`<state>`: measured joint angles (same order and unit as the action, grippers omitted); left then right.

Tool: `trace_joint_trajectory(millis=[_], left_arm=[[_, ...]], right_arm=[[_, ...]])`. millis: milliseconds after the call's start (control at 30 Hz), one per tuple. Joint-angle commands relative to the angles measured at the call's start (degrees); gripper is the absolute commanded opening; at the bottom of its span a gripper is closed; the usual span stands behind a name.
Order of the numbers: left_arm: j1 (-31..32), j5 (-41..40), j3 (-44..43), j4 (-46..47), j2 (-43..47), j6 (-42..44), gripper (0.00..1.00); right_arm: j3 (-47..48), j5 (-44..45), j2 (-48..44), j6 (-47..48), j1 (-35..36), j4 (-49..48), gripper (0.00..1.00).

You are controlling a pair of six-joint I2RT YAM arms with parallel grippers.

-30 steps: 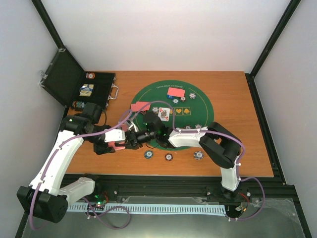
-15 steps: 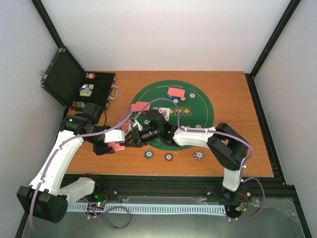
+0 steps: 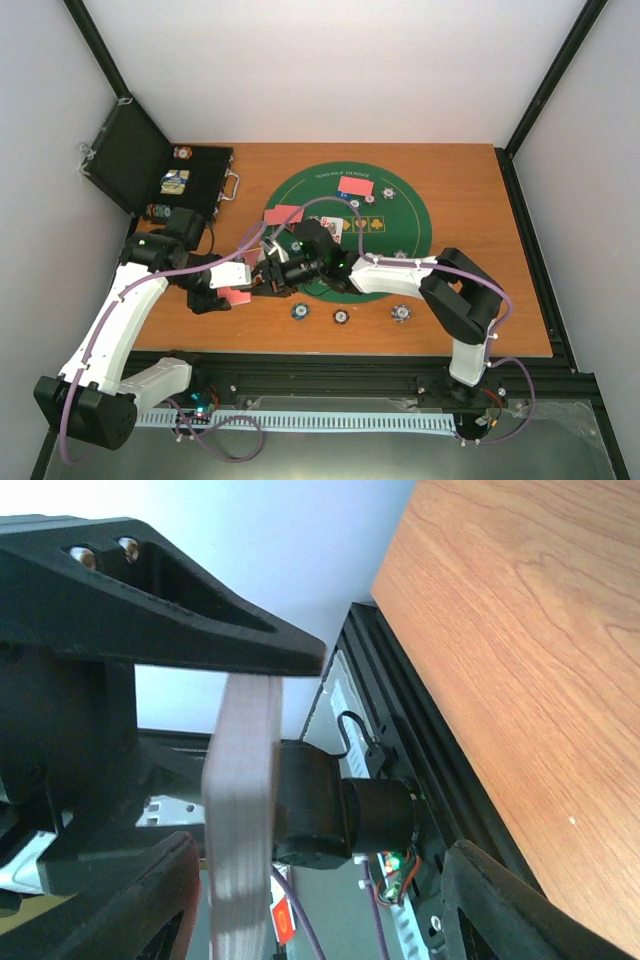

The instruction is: Distribute texas hold em gaming equipment

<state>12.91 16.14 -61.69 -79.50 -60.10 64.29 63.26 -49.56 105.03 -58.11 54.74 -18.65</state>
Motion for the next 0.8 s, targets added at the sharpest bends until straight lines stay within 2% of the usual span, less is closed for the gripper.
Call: trace_joint_trajectory(millis=[0, 133, 300, 567, 767], left_arm=[[-0.1, 1.4, -2.9, -1.2, 0.9, 1.1, 0.01], [-0.1, 1.4, -2.8, -1.3, 1.0, 1.2, 0.01], [-0.1, 1.1, -2.8, -1.4, 1.0, 1.3, 0.01], [-0.1, 1.3, -2.9, -1.5, 1.1, 1.3, 0.01], [-0.1, 0.9, -3.0, -1.4, 0.9, 1.4, 0.01]], right_arm=[[3.8, 0.2, 3.5, -2.1, 1.9, -3.8, 0.66], [6.2, -0.3, 7.1, -4.1, 2.8, -6.0, 0.66], [7.2, 0.6, 9.2, -3.9, 2.9, -4.3, 0.59], [1.4, 2.0, 5.0, -0.1, -1.2, 1.7, 0.51], [1.1, 2.1, 2.6, 2.8, -2.2, 5.8, 0.43]])
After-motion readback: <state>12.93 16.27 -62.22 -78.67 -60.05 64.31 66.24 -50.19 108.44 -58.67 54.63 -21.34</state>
